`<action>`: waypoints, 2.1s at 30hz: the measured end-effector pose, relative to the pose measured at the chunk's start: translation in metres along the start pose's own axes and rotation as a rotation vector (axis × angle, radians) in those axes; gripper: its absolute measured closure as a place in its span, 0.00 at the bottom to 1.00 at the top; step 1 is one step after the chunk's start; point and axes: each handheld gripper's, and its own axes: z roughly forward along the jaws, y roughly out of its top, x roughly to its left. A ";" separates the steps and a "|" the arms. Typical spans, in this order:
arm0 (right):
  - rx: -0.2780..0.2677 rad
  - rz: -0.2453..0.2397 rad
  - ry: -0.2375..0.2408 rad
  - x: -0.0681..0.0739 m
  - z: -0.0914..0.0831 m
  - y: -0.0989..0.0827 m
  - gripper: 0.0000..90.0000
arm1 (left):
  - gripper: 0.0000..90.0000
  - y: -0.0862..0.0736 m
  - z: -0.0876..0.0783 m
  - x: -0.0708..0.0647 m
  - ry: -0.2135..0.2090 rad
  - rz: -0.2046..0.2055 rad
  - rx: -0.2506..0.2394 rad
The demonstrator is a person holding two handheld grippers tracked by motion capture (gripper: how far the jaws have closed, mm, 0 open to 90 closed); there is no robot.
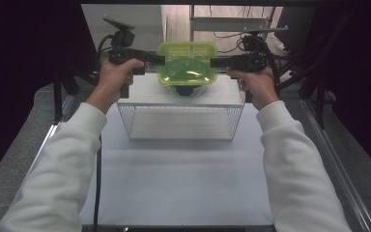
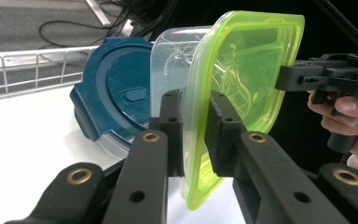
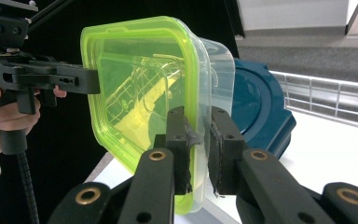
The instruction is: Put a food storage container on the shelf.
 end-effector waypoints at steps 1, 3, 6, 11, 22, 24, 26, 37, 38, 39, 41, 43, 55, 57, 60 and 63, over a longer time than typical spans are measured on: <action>0.005 0.004 -0.001 -0.002 0.001 0.000 0.88 | 0.87 0.001 0.003 0.004 0.001 -0.013 0.008; 0.009 0.019 -0.002 -0.004 0.005 0.001 0.88 | 0.87 0.002 0.005 0.008 0.003 -0.023 0.010; 0.026 0.043 -0.006 -0.009 0.010 0.003 0.88 | 0.87 0.003 0.010 0.013 0.001 -0.043 0.018; 0.030 0.087 0.005 -0.017 0.016 0.006 0.88 | 0.86 0.008 0.014 0.021 -0.022 -0.083 0.013; 0.035 0.198 0.005 -0.033 0.029 0.015 0.84 | 0.85 0.020 0.028 0.036 -0.016 -0.167 0.021; 0.035 0.220 0.008 -0.036 0.032 0.016 0.82 | 0.85 0.021 0.031 0.040 -0.020 -0.188 0.024; 0.035 0.245 0.015 -0.040 0.035 0.016 0.81 | 0.83 0.021 0.034 0.044 -0.028 -0.204 0.022; 0.004 0.323 0.031 -0.049 0.042 0.013 0.78 | 0.80 0.021 0.040 0.057 -0.074 -0.264 0.014; 0.002 0.324 0.029 -0.049 0.042 0.013 0.78 | 0.80 0.021 0.040 0.057 -0.074 -0.263 0.011; 0.001 0.322 0.026 -0.049 0.042 0.012 0.77 | 0.79 0.020 0.041 0.057 -0.066 -0.250 0.015; -0.010 0.306 0.018 -0.048 0.043 0.011 0.70 | 0.70 0.020 0.042 0.055 -0.053 -0.231 0.000; -0.023 0.296 0.017 -0.047 0.044 0.011 0.56 | 0.61 0.020 0.042 0.053 -0.047 -0.218 -0.019; -0.153 0.135 0.044 -0.037 0.011 0.001 0.34 | 0.28 0.009 0.009 0.039 0.008 -0.085 -0.131; -0.149 0.076 0.039 -0.033 0.002 -0.004 0.34 | 0.28 0.004 0.000 0.035 0.014 -0.049 -0.138; -0.142 -0.007 0.015 -0.028 -0.011 -0.015 0.32 | 0.27 -0.006 -0.013 0.025 0.044 0.024 -0.144; -0.150 -0.063 0.005 -0.027 -0.024 -0.028 0.31 | 0.26 -0.021 -0.022 0.015 0.049 0.072 -0.144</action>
